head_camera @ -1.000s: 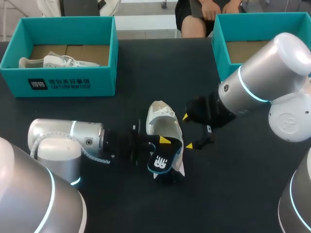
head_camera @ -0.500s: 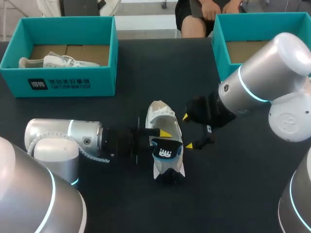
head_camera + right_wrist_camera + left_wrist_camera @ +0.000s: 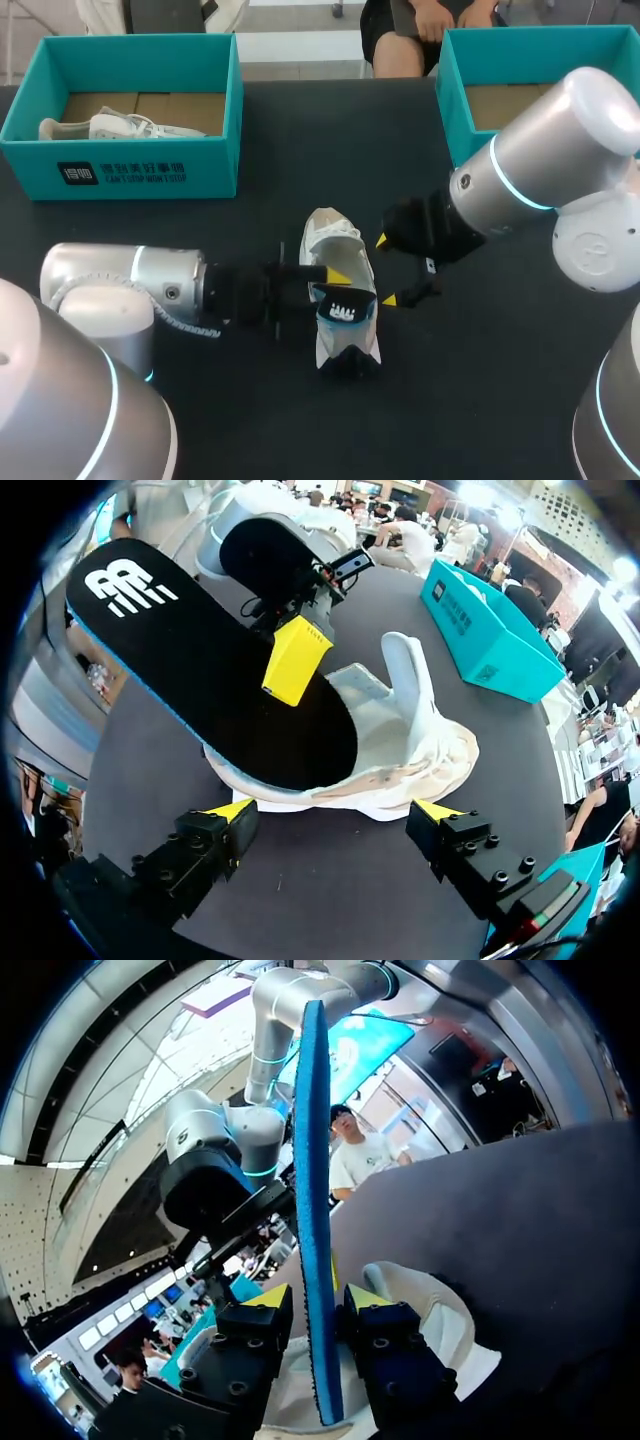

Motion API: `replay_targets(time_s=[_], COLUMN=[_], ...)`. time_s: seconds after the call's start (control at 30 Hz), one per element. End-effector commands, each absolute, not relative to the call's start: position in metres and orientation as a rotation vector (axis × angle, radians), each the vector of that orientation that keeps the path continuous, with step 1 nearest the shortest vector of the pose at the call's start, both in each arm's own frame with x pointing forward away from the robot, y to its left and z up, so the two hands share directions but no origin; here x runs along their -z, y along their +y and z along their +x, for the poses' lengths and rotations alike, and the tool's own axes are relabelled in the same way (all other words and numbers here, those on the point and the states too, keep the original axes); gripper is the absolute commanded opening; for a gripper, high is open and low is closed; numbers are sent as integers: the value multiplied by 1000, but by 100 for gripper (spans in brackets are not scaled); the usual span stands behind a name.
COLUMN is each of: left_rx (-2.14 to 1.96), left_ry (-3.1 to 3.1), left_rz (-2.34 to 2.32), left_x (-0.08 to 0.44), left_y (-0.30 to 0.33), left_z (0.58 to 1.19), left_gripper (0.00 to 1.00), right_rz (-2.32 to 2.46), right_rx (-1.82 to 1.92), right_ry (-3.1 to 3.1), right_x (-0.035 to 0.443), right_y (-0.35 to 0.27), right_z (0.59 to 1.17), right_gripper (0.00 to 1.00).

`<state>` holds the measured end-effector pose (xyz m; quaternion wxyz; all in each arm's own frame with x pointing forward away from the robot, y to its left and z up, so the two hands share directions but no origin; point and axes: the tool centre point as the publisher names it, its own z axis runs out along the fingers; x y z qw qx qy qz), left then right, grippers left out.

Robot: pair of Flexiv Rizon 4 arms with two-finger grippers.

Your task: Take the shoe out of the shoebox, open the shoe tongue, remove and reinsert the insole, then place the shoe into the shoebox

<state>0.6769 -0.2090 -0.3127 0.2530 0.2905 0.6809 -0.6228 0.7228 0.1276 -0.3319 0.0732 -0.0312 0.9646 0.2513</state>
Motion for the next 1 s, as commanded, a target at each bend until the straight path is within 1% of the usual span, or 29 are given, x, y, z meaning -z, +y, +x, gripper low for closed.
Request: replay_targets(time_s=[0.03,0.13,0.2,0.23,0.6,0.87,1.0], left_rx=[1683,1689,1691,1692,1683,1655,1656], left_ry=[1856,1863,1870,1871,1899,1909,1918], left_rz=[770,757,750,748,752,732,725], left_x=[308,309,312,314,340,350,353], left_y=[-200,-198,-198,-199,-204,-205,-206], left_z=[665,663,662,661,676,699,699], left_gripper=[33,25,2,0,0,0,0], right_rz=[-91,-91,-91,-91,-91,-91,-91], right_rx=[-752,-752,-752,-752,-752,-752,-752], right_ry=[2894,2894,2894,2894,2894,2894,2894], right_x=[333,333,333,333,333,333,333], right_y=[128,128,128,128,128,128,128], right_z=[722,722,722,722,722,722,722], right_gripper=[100,100,100,100,100,100,100])
